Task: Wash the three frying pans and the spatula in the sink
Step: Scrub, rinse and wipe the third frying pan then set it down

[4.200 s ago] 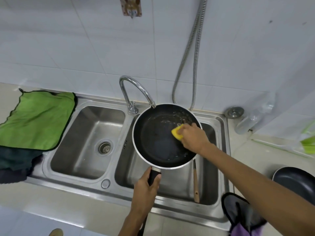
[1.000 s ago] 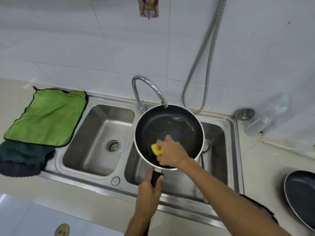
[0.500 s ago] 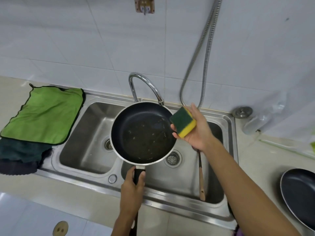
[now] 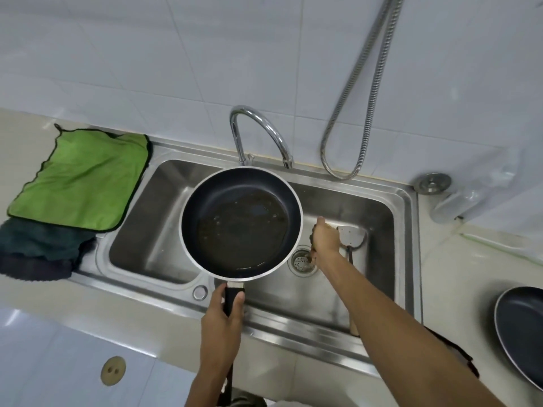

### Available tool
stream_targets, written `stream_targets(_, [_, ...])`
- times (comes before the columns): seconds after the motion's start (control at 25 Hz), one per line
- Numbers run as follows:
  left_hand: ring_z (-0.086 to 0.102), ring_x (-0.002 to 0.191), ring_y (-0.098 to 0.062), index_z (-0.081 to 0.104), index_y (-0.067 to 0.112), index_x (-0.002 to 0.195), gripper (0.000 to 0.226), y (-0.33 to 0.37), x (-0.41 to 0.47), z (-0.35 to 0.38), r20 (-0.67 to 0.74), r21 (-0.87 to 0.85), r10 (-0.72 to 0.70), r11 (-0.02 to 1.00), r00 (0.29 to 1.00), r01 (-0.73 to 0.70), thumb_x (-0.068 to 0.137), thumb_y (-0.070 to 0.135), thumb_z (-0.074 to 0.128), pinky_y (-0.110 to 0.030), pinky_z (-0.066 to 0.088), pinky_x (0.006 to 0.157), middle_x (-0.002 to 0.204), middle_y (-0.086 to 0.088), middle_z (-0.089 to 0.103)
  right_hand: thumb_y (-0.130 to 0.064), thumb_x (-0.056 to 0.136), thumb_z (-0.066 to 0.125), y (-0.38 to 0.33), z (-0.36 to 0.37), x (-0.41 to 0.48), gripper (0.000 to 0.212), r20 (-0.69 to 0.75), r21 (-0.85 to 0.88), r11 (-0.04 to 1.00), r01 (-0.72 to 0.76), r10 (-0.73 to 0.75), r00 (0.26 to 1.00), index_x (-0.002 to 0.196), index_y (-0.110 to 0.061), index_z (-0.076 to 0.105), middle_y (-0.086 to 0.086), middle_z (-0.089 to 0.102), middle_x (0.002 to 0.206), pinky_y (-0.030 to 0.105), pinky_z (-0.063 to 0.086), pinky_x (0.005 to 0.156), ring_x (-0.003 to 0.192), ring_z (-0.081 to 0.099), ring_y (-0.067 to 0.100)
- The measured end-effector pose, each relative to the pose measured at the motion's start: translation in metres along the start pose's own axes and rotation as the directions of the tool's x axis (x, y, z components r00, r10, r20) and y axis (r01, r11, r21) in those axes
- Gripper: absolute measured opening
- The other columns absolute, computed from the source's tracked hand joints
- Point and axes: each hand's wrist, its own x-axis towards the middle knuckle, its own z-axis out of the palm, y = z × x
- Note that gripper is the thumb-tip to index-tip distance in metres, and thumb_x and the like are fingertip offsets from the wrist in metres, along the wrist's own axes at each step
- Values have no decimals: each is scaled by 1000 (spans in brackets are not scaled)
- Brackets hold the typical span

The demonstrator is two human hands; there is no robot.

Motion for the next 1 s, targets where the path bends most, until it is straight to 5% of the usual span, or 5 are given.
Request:
stream_targets(0.44, [73, 81, -21, 54, 37, 136, 44, 1, -13, 11, 25, 32, 1, 999, 1000, -2, 97, 55, 58, -46, 64, 70, 97, 8, 75, -33, 77, 46, 16, -3, 23, 23, -69, -1, 999, 40, -40, 997, 70, -13, 57, 6, 56, 65, 38, 43, 64, 67, 54, 27])
stream_targets(0.6, [74, 85, -24, 51, 34, 142, 50, 3, -17, 20, 34, 29, 8, 1000, 999, -9, 97, 54, 59, -46, 63, 74, 99, 4, 75, -67, 86, 38, 3, -27, 20, 54, 75, -116, 984, 135, -127, 989, 80, -19, 61, 5, 60, 74, 37, 45, 61, 69, 56, 28])
stream_targets(0.8, [74, 89, -29, 52, 32, 142, 52, -2, -23, 39, 55, 33, 13, 999, 998, -15, 96, 54, 60, -49, 63, 75, 98, -3, 75, -40, 102, 44, -30, -135, 14, 39, 42, -646, 605, 465, -580, 813, 124, -9, 58, 20, 65, 112, 41, 47, 82, 105, 62, 42])
stream_targets(0.88, [73, 80, -23, 55, 31, 139, 47, -3, -26, 47, 70, 24, -8, 1000, 998, 6, 97, 50, 62, -43, 62, 66, 90, -2, 75, -39, 102, 48, -30, -191, 29, 48, -20, -785, 464, 410, -681, 732, 144, -15, 44, 23, 54, 132, 50, 46, 94, 116, 54, 47])
stream_targets(1.0, [67, 65, -18, 59, 33, 132, 38, -1, -32, 60, 121, -28, -46, 998, 992, 49, 97, 46, 65, -33, 52, 57, 76, -1, 73, -47, 102, 43, -20, -242, 63, 63, -66, -814, 520, 260, -527, 847, 157, -22, 25, 20, 31, 158, 58, 35, 109, 135, 39, 52])
